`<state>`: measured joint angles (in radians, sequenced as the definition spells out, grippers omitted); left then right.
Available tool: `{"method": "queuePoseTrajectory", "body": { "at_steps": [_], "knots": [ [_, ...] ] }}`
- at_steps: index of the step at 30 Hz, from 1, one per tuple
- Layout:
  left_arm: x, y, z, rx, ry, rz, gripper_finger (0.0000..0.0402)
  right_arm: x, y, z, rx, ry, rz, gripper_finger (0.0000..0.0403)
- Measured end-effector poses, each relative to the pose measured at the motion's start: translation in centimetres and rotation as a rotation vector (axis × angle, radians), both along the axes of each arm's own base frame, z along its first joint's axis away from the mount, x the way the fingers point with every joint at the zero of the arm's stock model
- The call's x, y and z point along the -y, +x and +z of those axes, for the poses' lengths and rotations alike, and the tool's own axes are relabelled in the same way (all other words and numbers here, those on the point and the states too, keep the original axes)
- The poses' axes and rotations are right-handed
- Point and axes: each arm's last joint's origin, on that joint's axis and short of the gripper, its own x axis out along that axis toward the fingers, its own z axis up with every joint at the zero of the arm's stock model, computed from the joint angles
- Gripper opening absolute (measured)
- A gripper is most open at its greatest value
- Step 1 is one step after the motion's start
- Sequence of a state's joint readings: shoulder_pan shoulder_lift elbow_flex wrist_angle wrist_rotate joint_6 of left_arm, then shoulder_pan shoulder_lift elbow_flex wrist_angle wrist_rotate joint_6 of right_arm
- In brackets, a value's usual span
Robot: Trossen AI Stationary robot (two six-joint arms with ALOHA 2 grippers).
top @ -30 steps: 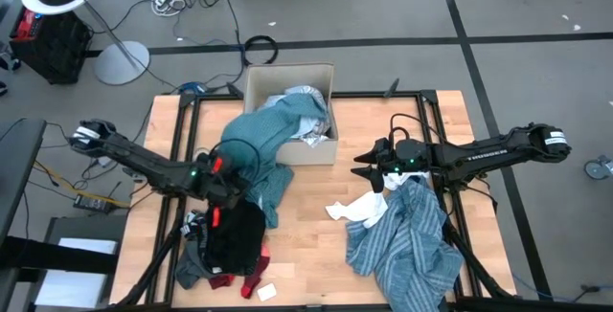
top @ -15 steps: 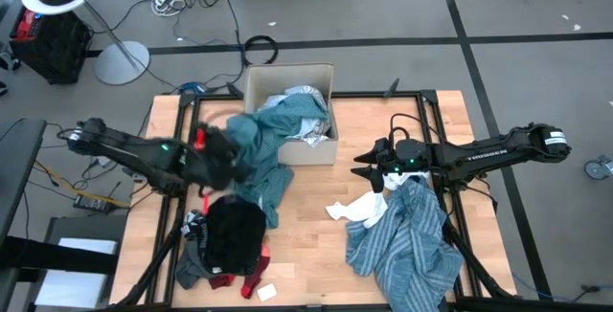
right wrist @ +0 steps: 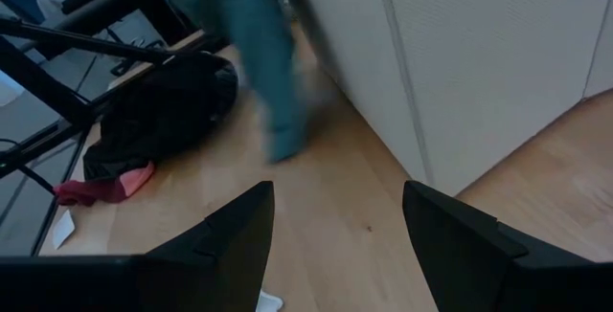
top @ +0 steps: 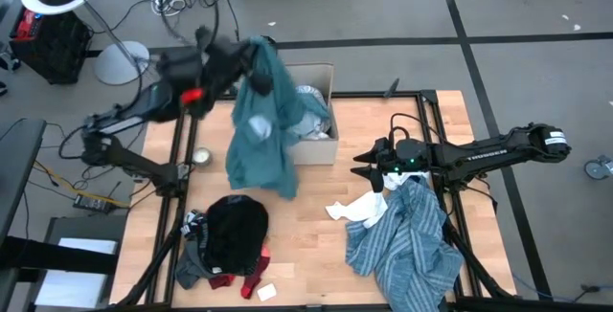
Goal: Sort clothes
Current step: Put the green patterned shirt into the laundry organizer
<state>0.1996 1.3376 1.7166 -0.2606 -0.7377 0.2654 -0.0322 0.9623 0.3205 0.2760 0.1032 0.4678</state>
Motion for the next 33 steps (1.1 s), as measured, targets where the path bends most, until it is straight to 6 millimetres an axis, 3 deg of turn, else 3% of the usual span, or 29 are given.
{"method": "queuePoseTrajectory", "body": {
  "at_steps": [6, 10, 15, 21, 27, 33],
  "knots": [
    [-4.4, 3.2, 1.8, -0.061, 0.05, 0.116, 0.0, 0.0, 0.0, 0.0, 0.0, -0.001, 0.0, 0.0233],
    [-5.2, 4.5, 0.5, -0.159, -0.057, 0.013, 0.0, 0.0, 0.0, 0.0, -0.002, -0.005, 0.002, 0.0233],
    [-4.8, 5.5, -4.3, -0.387, -0.306, -0.135, 0.0, 0.0, 0.0, 0.0, -0.005, -0.023, 0.008, 0.0233],
    [-4.9, 6.7, -10.2, -0.497, -0.534, -0.199, 0.0015, 0.0, 0.0, 0.0, -0.004, -0.023, 0.008, 0.0233],
    [-5.7, 7.7, -16.4, -0.543, -0.675, -0.238, 0.0067, 0.0, 0.0, 0.0, -0.004, -0.018, 0.007, 0.0233],
    [-6.0, 7.9, -21.5, -0.563, -0.705, -0.254, 0.012, 0.0, 0.0, 0.0, -0.003, -0.017, 0.006, 0.0233]
  ]
}}
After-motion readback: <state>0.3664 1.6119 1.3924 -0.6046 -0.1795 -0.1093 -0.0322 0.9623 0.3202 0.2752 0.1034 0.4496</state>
